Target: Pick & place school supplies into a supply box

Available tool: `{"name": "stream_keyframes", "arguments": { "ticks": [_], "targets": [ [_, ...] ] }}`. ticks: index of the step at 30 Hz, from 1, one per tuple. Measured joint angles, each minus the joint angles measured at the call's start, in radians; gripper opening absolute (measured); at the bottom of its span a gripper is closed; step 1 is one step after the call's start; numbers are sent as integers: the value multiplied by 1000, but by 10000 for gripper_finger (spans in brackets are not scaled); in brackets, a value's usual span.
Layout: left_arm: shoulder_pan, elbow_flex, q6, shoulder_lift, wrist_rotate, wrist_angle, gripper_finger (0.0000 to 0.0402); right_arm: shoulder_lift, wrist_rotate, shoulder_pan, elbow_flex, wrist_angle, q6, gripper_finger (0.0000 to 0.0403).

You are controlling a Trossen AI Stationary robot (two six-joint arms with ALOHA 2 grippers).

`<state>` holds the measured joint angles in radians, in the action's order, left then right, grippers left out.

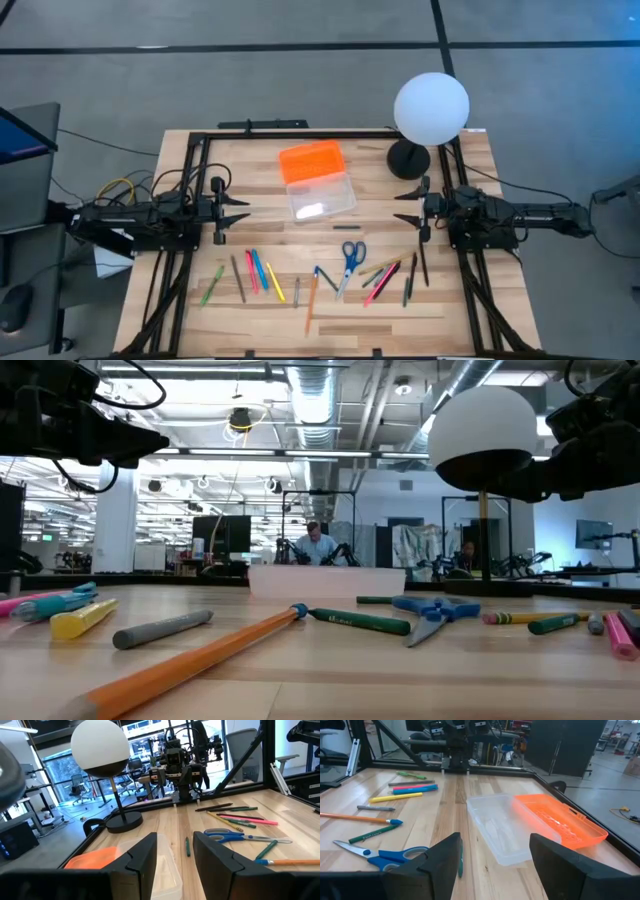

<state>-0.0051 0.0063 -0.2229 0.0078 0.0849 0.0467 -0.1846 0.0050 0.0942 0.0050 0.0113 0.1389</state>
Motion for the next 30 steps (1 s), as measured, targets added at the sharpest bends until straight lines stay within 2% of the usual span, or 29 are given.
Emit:
{"name": "stream_keyframes", "arguments": {
  "ticks": [25, 30],
  "targets": [
    [0, 0, -2, 0, 2, 18, 123, 0, 0, 0, 0, 0, 0, 234],
    [0, 0, 236, -2, -46, 18, 123, 0, 0, 0, 0, 0, 0, 234]
  ]
}}
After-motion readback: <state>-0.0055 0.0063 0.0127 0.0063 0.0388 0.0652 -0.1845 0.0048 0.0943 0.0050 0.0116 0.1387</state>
